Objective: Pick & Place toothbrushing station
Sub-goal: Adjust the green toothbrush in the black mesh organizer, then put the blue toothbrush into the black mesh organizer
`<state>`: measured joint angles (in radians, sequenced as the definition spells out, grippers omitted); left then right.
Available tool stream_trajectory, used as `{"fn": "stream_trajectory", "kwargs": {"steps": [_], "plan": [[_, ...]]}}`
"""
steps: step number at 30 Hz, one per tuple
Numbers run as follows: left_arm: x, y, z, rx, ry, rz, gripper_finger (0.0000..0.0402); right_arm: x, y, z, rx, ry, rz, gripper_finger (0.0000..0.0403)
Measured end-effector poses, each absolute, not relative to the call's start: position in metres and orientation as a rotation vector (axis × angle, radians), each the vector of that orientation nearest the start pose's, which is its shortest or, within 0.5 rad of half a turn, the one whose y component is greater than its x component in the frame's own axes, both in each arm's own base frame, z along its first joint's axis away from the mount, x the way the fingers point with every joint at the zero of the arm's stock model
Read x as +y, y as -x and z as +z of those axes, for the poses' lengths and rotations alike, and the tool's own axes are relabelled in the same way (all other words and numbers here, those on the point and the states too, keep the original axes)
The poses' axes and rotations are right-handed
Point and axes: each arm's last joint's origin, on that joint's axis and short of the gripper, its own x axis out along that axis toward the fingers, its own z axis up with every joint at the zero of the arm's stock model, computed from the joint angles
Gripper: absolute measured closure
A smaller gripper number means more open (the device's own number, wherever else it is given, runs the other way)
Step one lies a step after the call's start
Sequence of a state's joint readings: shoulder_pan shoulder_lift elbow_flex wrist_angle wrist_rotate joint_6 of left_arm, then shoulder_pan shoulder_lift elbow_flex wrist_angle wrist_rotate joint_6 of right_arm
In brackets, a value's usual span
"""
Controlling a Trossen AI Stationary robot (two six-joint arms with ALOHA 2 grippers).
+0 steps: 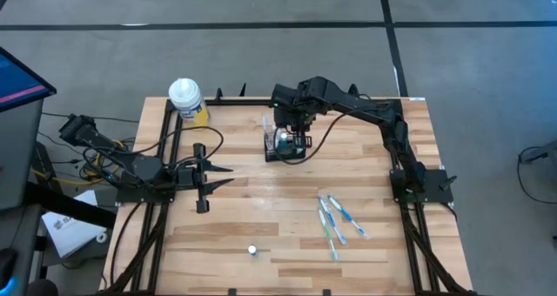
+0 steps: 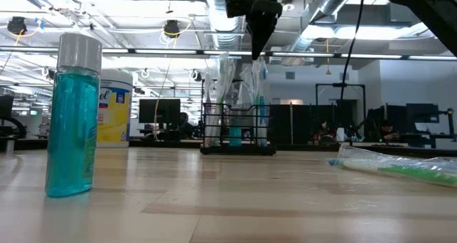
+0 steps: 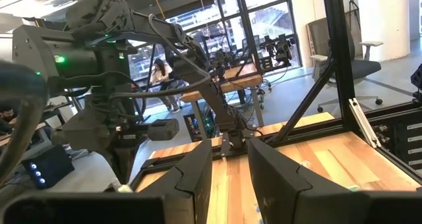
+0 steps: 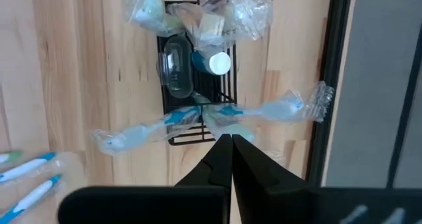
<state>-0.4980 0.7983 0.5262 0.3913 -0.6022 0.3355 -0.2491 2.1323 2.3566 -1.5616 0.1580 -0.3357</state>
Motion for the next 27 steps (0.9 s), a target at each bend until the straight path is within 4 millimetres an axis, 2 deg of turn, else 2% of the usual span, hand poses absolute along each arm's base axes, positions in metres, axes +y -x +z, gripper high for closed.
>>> {"fn": "stream_trajectory", "kwargs": {"steps": [4, 11, 15, 22, 27], "plan": [[-0.071, -0.165, 0.295, -0.082, -0.273, 0.12, 0.0309, -0.105, -0.395, 0.346, 1.378, 0.205, -0.101, 0.0387], [-0.071, -0.165, 0.295, -0.08, -0.274, 0.12, 0.0309, -0.108, -0.394, 0.346, 1.379, 0.182, -0.105, 0.0323], [-0.071, -0.165, 0.295, -0.08, -0.275, 0.12, 0.0309, -0.106, -0.394, 0.346, 1.38, 0.18, -0.101, 0.03], [-0.071, -0.165, 0.295, -0.077, -0.277, 0.12, 0.0309, -0.097, -0.395, 0.347, 1.372, 0.136, -0.1, 0.0289], [-0.071, -0.165, 0.295, -0.075, -0.278, 0.121, 0.0309, -0.078, -0.386, 0.365, 1.298, 0.017, -0.027, 0.0294]]}}
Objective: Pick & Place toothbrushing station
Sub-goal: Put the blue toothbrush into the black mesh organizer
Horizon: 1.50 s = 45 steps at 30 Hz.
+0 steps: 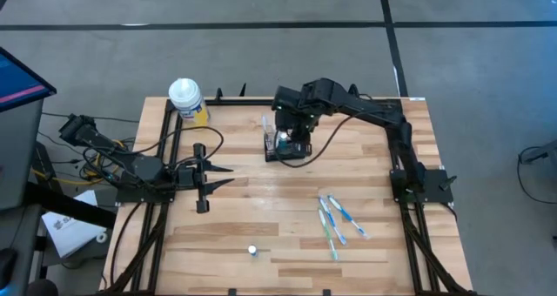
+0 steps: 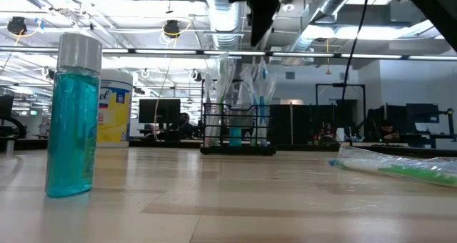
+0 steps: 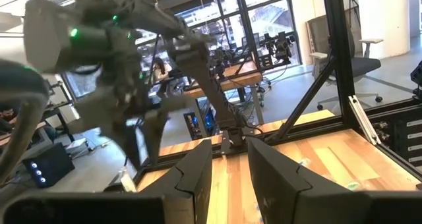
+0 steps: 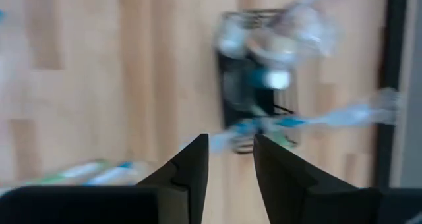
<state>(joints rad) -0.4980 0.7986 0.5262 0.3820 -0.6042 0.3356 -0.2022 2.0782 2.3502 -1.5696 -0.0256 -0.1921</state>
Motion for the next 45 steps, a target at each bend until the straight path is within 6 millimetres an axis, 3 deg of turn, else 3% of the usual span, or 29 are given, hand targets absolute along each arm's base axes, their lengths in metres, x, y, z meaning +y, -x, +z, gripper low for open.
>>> {"fn": "stream_trajectory", "kwargs": {"steps": [8, 18, 29, 38, 45], "plan": [[-0.071, -0.165, 0.295, -0.074, -0.278, 0.125, 0.0309, -0.03, -0.369, 0.386, 1.251, -0.106, 0.061, 0.0304], [-0.071, -0.165, 0.295, -0.073, -0.277, 0.128, 0.0309, 0.039, -0.344, 0.361, 1.419, -0.159, 0.079, 0.031], [-0.071, -0.165, 0.295, -0.074, -0.276, 0.127, 0.0309, 0.106, -0.302, 0.315, 1.61, -0.264, -0.169, 0.031], [-0.071, -0.165, 0.295, -0.076, -0.273, 0.127, 0.0309, 0.144, -0.278, 0.273, 1.505, -0.374, -0.224, 0.031], [-0.071, -0.165, 0.296, -0.083, -0.269, 0.125, 0.0309, 0.16, -0.241, 0.233, 1.478, -0.538, -0.331, 0.031]]}}
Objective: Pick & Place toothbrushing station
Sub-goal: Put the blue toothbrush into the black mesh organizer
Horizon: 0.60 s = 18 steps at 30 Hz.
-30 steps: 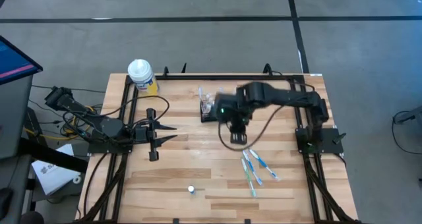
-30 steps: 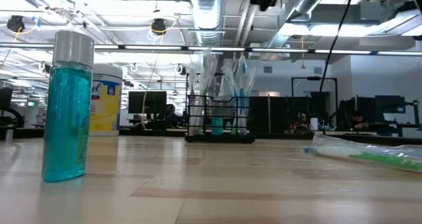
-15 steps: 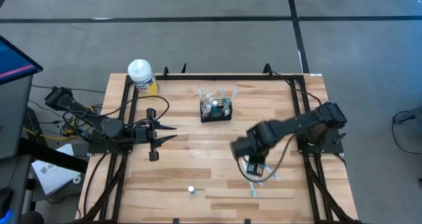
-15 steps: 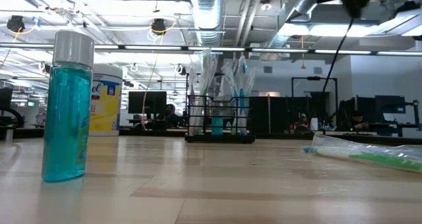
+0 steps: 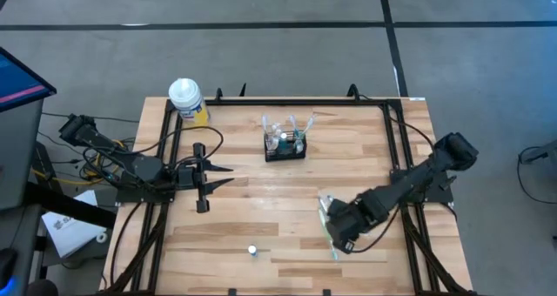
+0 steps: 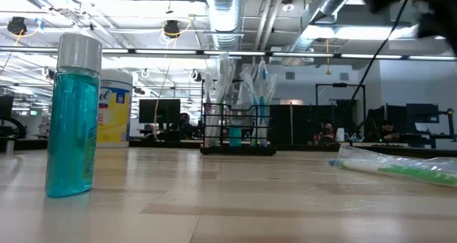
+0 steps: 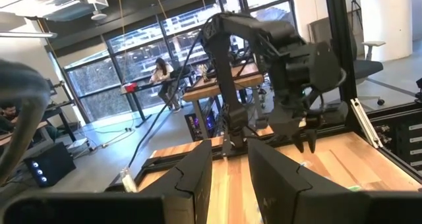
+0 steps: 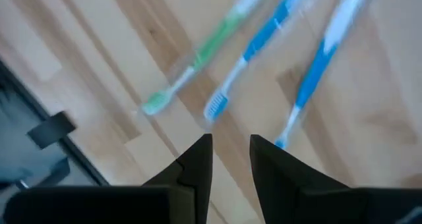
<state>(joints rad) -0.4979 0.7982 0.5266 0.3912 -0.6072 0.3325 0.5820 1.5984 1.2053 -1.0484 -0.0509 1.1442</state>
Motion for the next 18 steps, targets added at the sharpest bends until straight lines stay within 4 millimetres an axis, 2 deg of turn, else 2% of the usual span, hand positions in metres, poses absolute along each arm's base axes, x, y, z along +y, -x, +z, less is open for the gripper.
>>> {"fn": "stream_trajectory", "kwargs": {"steps": [9, 18], "plan": [[-0.071, -0.165, 0.296, -0.089, -0.265, 0.125, 0.0309, 0.167, -0.192, 0.203, 1.424, -0.727, -0.462, 0.031], [-0.071, -0.165, 0.296, -0.09, -0.264, 0.127, 0.0309, 0.172, -0.175, 0.182, 1.421, -0.772, -0.483, 0.031]]}}
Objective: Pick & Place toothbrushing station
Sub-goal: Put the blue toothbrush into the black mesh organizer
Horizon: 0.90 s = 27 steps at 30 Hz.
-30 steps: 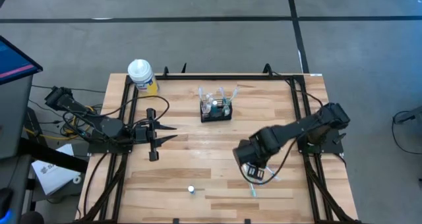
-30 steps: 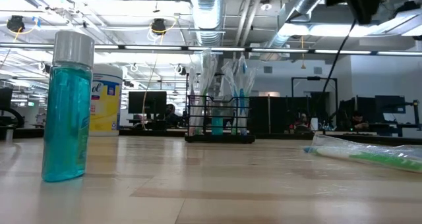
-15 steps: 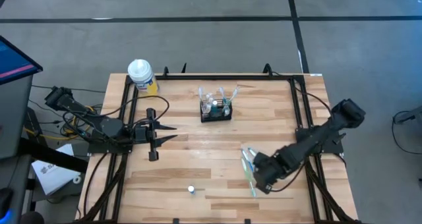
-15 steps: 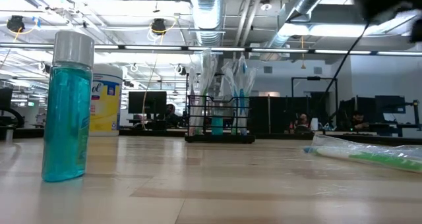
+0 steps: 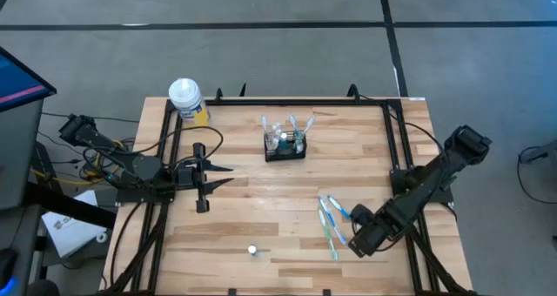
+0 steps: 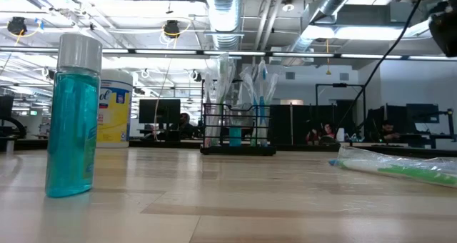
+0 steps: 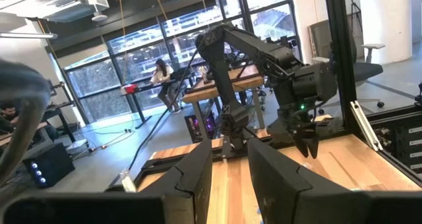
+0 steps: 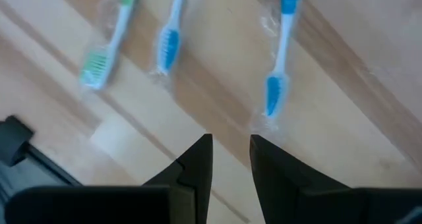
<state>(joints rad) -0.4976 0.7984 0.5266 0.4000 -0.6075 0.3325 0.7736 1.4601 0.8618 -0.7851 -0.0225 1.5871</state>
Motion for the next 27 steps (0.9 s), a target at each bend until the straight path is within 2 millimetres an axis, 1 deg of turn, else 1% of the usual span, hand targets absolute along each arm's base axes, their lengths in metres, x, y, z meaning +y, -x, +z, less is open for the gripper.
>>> {"fn": "stream_trajectory", "kwargs": {"steps": [5, 12, 22, 27], "plan": [[-0.071, -0.165, 0.296, -0.089, -0.264, 0.13, 0.0309, 0.17, -0.167, 0.169, 1.427, -0.776, -0.508, 0.031], [-0.071, -0.165, 0.296, -0.089, -0.264, 0.129, 0.0309, 0.169, -0.161, 0.158, 1.432, -0.765, -0.5, 0.031], [-0.071, -0.165, 0.296, -0.089, -0.264, 0.129, 0.0309, 0.166, -0.159, 0.157, 1.447, -0.735, -0.522, 0.031], [-0.071, -0.165, 0.296, -0.09, -0.264, 0.128, 0.0309, 0.17, -0.16, 0.144, 1.475, -0.645, -0.527, 0.031]]}}
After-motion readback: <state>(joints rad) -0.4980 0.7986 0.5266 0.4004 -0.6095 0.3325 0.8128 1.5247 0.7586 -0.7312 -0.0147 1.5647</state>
